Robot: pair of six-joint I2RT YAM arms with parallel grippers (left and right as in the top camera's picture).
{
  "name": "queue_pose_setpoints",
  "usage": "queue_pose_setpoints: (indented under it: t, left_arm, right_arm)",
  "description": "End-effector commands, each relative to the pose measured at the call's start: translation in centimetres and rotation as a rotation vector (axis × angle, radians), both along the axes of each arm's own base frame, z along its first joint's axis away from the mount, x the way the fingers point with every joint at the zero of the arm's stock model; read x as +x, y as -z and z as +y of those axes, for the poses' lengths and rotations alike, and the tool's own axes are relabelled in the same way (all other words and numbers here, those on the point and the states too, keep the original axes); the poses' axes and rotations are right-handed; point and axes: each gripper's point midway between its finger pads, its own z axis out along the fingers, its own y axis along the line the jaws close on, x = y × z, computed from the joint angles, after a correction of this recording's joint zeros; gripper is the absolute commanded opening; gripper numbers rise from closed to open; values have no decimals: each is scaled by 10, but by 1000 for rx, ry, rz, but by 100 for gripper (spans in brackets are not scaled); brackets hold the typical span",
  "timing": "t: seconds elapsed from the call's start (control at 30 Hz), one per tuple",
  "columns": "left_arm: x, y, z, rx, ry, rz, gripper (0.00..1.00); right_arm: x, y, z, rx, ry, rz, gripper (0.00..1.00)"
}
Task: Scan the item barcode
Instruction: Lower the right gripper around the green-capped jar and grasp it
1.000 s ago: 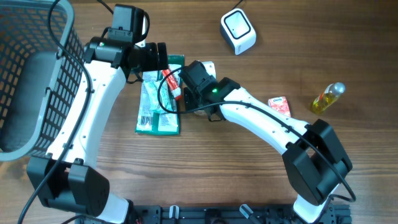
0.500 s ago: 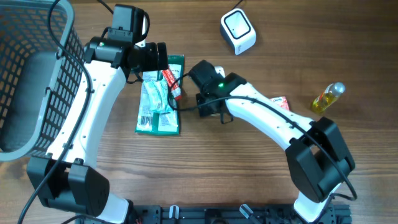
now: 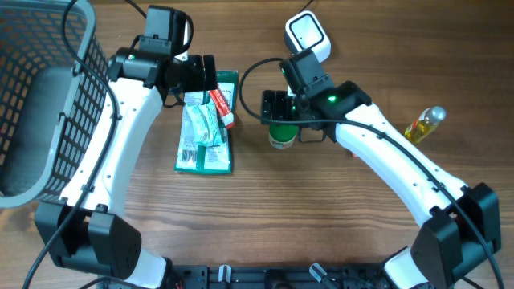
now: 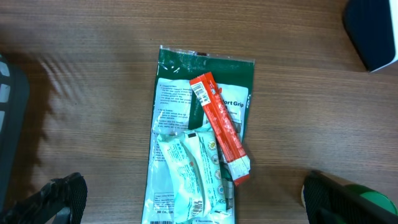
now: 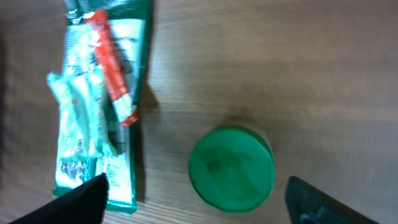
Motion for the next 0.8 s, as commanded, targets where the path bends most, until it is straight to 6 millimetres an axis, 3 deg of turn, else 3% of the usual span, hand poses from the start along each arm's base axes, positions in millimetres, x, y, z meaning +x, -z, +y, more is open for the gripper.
queue_pose_setpoints:
  t: [0.0, 0.3, 0.47, 0.77]
  left_arm:
    - [2, 2, 3, 4, -16, 2, 100]
    - [2, 2, 3, 4, -17, 2, 100]
    - [2, 2, 3, 4, -17, 2, 100]
    - [2, 2, 3, 4, -17, 2, 100]
  right_arm:
    - [0, 24, -13, 11, 302, 109, 89]
    - [-8, 64, -6, -44, 325, 199, 92]
    - [-11, 72, -8, -74, 324, 207, 71]
    - [-15, 75, -16, -115, 326, 212, 68]
